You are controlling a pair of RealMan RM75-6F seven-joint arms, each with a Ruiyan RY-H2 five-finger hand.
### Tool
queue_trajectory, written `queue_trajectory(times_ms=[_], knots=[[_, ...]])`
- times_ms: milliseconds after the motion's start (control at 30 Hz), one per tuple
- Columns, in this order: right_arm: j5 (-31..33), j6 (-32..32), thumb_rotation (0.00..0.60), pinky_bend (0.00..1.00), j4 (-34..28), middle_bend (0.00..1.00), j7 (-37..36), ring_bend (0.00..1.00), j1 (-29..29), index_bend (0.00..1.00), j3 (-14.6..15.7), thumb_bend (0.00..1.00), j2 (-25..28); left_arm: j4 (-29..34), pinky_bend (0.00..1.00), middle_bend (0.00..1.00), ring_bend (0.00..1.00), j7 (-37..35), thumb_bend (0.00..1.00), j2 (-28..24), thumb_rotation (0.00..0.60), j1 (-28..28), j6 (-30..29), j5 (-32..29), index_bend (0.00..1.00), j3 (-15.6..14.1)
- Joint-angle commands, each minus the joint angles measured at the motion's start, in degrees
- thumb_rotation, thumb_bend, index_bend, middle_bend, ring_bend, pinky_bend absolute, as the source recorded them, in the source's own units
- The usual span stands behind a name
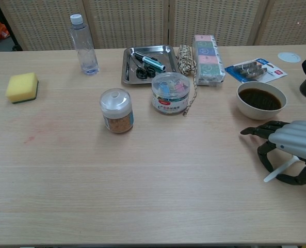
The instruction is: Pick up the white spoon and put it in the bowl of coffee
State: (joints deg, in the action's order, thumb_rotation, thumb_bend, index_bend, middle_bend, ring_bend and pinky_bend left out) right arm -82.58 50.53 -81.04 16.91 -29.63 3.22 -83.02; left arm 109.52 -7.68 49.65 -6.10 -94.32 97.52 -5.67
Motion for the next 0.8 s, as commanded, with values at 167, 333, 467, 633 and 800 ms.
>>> queue_trajectory(times_ms=[167, 333, 467, 633, 800], knots=[[-0.2, 0.1, 0.6, 0.0, 0.2, 0.0, -0.5, 0.0, 0.0, 0.52, 0.2, 0.4, -0.2, 0.0, 0.0, 0.0, 0.0, 0.1, 0.0, 0.0, 0.6, 0.0, 0.1, -0.1, 0.0, 0.0], [-0.6, 1.1, 0.6, 0.0, -0.3, 0.0, -2.7, 0.0, 0.3, 0.54, 0.1, 0.41, -0.1, 0.0, 0.0, 0.0, 0.0, 0.0, 0.0, 0.0, 0.6, 0.0, 0.0, -0.1, 0.0, 0.1], [-1.0, 1.8, 0.6, 0.0, -2.2, 0.0, -5.8, 0.0, 0.5, 0.55, -0.1, 0.41, 0.8, 0.0, 0.0, 0.0, 0.0, 0.1, 0.0, 0.0, 0.6, 0.0, 0.1, -0.1, 0.0, 0.0], [-1.5, 3.1, 0.6, 0.0, -5.8, 0.0, -10.0, 0.0, 0.4, 0.55, -1.1, 0.42, 2.4, 0.1, 0.0, 0.0, 0.0, 0.2, 0.0, 0.0, 0.6, 0.1, 0.2, -0.1, 0.0, 0.0], [-0.6, 4.1, 0.6, 0.0, -11.0, 0.0, -15.7, 0.0, -0.1, 0.55, -3.5, 0.44, 4.9, 0.1, 0.0, 0.0, 0.0, 0.1, 0.0, -0.1, 0.6, 0.1, 0.2, 0.1, 0.0, -0.1]])
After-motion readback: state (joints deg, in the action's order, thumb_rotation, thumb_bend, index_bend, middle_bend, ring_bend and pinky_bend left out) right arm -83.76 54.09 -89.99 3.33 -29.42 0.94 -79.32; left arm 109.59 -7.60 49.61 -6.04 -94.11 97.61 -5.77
